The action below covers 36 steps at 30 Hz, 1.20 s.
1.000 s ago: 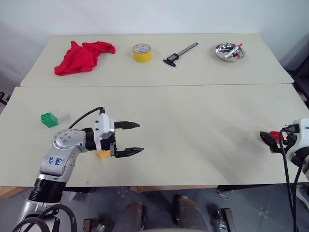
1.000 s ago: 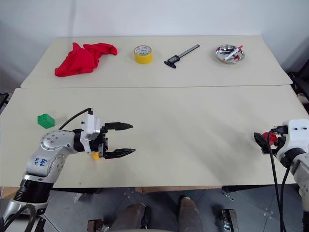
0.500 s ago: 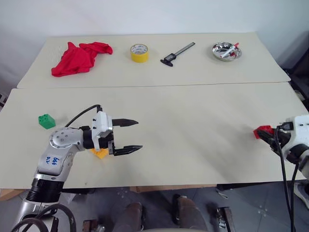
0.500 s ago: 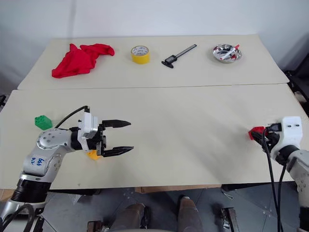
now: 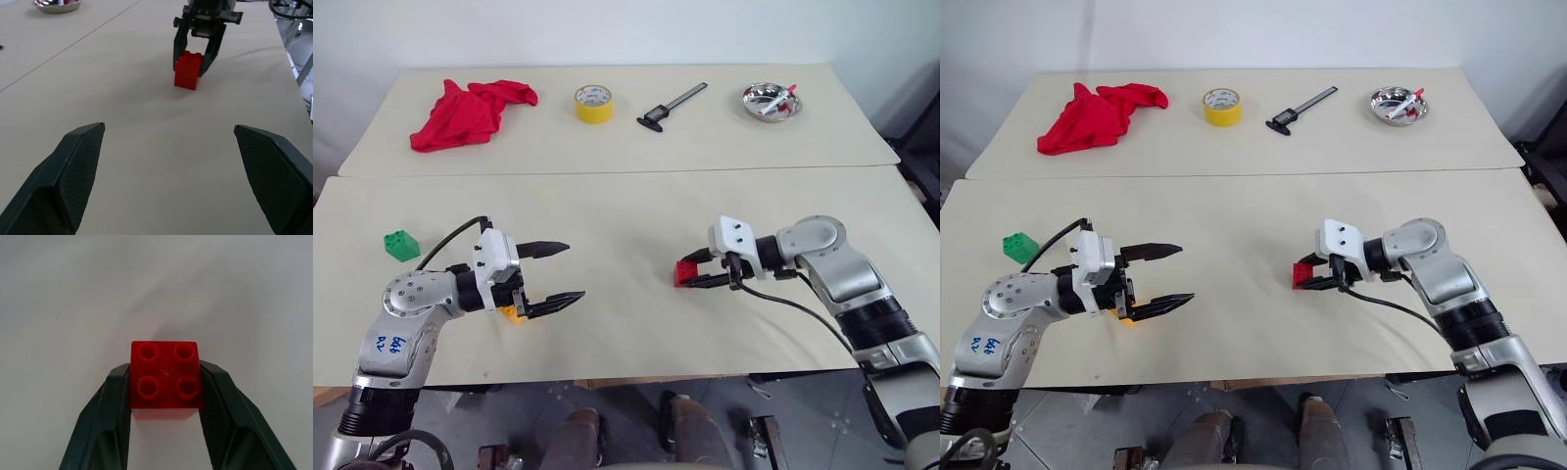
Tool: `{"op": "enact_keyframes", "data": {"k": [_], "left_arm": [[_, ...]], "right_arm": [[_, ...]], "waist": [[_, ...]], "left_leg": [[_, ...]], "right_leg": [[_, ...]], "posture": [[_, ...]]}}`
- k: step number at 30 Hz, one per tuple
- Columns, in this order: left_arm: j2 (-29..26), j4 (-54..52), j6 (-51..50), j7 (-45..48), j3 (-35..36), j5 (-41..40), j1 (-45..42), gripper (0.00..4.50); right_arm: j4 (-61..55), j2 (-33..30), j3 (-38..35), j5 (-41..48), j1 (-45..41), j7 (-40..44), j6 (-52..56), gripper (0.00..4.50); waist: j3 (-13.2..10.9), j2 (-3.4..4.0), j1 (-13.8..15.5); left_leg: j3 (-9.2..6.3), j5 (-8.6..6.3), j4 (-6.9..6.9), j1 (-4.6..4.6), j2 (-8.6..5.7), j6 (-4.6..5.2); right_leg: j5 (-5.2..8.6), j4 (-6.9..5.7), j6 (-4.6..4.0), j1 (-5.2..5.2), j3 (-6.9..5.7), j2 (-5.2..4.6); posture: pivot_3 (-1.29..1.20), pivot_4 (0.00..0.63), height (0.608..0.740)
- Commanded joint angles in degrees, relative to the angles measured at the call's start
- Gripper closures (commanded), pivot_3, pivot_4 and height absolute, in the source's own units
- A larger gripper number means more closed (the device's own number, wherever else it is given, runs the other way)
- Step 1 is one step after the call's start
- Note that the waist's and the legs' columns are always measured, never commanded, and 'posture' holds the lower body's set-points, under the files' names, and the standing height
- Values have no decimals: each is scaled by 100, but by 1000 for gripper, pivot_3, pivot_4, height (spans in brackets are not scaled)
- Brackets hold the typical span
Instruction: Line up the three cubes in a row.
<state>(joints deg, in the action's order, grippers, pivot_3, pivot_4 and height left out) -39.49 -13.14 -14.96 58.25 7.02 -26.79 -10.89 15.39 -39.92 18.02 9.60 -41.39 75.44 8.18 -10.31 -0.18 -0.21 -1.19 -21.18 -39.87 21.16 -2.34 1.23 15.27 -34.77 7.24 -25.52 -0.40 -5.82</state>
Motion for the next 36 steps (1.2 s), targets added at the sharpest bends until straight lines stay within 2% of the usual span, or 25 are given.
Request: {"op": "enact_keyframes", "data": {"k": [1, 3, 8, 12, 14, 16, 19, 21, 25, 28, 36], "left_arm": [[-122, -217, 1, -61, 241, -94, 26, 0], [-127, -214, 20, -74, 303, -86, 32, 0], [-136, -194, 59, -133, 658, -213, 180, 0], [-118, -101, 230, -246, 1252, -309, 492, 0], [-57, 352, 460, -342, 2235, -468, 1013, 0], [-74, 717, 586, -355, 2875, -501, 1476, 0], [59, 1039, 785, -313, 3553, -453, 2348, 0], [278, 1198, 902, -354, 3871, -489, 2881, 0], [821, 1383, 1208, -583, 4231, -510, 3562, 0], [1152, 1450, 1311, -1092, 4451, -593, 3594, 0], [2435, 836, 1597, -2653, 4502, -706, 3572, 0]], "right_arm": [[224, 116, 34, -156, -78, 142, -208, 3011], [290, 169, 31, -176, -91, 210, -195, 3011], [354, 342, -183, -8, -173, 416, -514, 1331], [507, 383, -467, 266, -277, 792, -1048, 17], [245, 502, -969, 1204, -96, 1332, -1245, 17], [-3, 542, -1212, 1759, 69, 1671, -1158, 17], [-472, 878, -1514, 2427, 519, 1627, -1301, 17], [-822, 871, -1498, 2527, 892, 1464, -991, 17], [-1289, 1023, -1503, 2804, 1597, 1300, -751, 17], [-1507, 1109, -1522, 2853, 1912, 1249, -758, 17], [-1708, 1577, -1800, 2729, 1996, 595, -1103, 17]], "waist": [[0, 0, 3], [0, 0, -3], [0, 1, -8], [0, 1, -38], [0, 1, -58], [0, 2, -126], [1, -1, -148], [1, 0, -136], [2, -3, -49], [5, -9, 32], [12, -19, 11]], "left_leg": [[-2, 0, -4, 3, 1, -1], [-6, -2, -11, 3, 6, -4], [-6, -1, -13, 1, 9, -7], [-5, -2, -11, 1, 10, -9], [-6, -2, -12, 2, 11, -9], [-6, -5, -10, -1, 22, -15], [-7, -13, -8, -3, 35, -24], [-5, -17, -8, -5, 38, -23], [-7, -19, -14, -6, 18, -11], [-8, -18, -19, -11, 9, -4], [-8, -18, -18, -19, 5, -5]], "right_leg": [[0, -2, 0, 1, -6, 0], [0, -4, 0, 4, -12, 3], [0, -15, 0, 3, -12, 5], [0, -14, -1, 2, -13, 5], [0, -13, -1, 2, -13, 4], [1, -10, -1, 2, -13, -1], [5, -9, -9, 3, -42, -9], [7, -9, -12, 6, -53, -17], [7, -14, -13, 12, -57, -47], [7, 0, -13, 17, -59, -58], [6, -10, -13, 19, -56, -61]], "posture": [[0, 150, 740], [0, 150, 740], [0, 150, 740], [0, 150, 740], [0, 150, 740], [0, 150, 740], [0, 150, 740], [0, 150, 740], [0, 150, 740], [0, 150, 740], [0, 150, 740]]}}
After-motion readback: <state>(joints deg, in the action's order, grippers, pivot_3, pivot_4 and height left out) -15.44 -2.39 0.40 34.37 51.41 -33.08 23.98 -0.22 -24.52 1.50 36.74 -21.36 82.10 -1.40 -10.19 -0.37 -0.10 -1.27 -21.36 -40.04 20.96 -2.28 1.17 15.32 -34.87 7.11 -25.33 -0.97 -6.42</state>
